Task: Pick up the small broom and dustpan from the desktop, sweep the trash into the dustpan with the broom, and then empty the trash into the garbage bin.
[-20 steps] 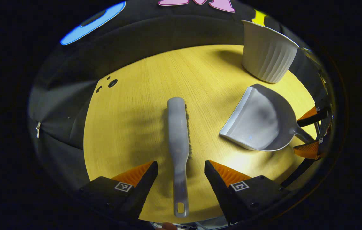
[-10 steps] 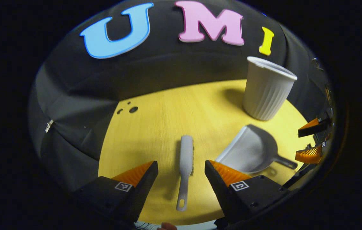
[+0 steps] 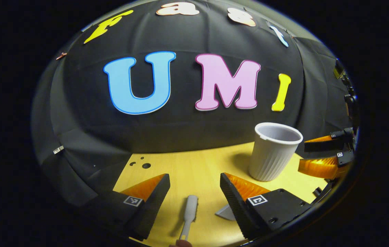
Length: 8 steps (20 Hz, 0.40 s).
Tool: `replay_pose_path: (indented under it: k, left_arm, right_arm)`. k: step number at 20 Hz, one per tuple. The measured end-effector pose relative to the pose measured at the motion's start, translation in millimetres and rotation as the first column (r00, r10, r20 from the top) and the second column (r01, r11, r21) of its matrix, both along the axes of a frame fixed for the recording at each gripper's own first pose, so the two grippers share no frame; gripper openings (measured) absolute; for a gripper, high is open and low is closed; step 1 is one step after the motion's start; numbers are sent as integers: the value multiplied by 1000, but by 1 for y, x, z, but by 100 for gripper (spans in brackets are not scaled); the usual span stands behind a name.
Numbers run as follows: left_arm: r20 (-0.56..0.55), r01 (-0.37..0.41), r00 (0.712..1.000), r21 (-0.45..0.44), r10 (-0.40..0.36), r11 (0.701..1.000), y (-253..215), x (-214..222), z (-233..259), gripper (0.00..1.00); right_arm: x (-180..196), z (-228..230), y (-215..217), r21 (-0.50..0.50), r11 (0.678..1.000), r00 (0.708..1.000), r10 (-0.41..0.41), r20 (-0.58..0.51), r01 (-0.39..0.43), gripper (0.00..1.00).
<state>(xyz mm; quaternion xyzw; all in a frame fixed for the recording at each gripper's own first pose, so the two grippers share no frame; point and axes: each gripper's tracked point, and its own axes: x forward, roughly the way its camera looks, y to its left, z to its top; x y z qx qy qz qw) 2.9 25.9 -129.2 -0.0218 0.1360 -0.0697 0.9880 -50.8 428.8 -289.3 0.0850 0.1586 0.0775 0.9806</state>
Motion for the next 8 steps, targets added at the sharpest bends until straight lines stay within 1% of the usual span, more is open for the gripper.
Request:
replay_pose_path:
  k: [2, 4, 5, 6, 7, 8]
  left_arm:
    - [41, -9, 999, -56, 12, 998, -5, -5, 17, 95]
    - [81, -30, 996, -88, 38, 996, -2, -10, 32, 95]
    - [98, -36, 994, -85, 45, 996, 0, -13, 42, 95]
    - [115, -35, 992, -72, 43, 997, 1, -13, 50, 95]
    - [134, -29, 990, -57, 37, 998, 2, -14, 57, 95]
    - [146, -3, 989, -43, 9, 999, -5, -14, 59, 95]
  right_arm:
    - [2, 23, -7, -49, 998, 997, -29, 65, 32, 99]
    - [8, 22, -4, -53, 998, 996, -26, 90, 31, 98]
    - [14, 15, -4, -42, 999, 995, -25, 93, 29, 98]
    - [7, 30, 1, -31, 999, 995, -35, 97, 38, 98]
    - [11, 36, -2, -13, 999, 994, -47, 102, 49, 98]
    - [12, 39, -2, 8, 999, 993, -54, 101, 53, 98]
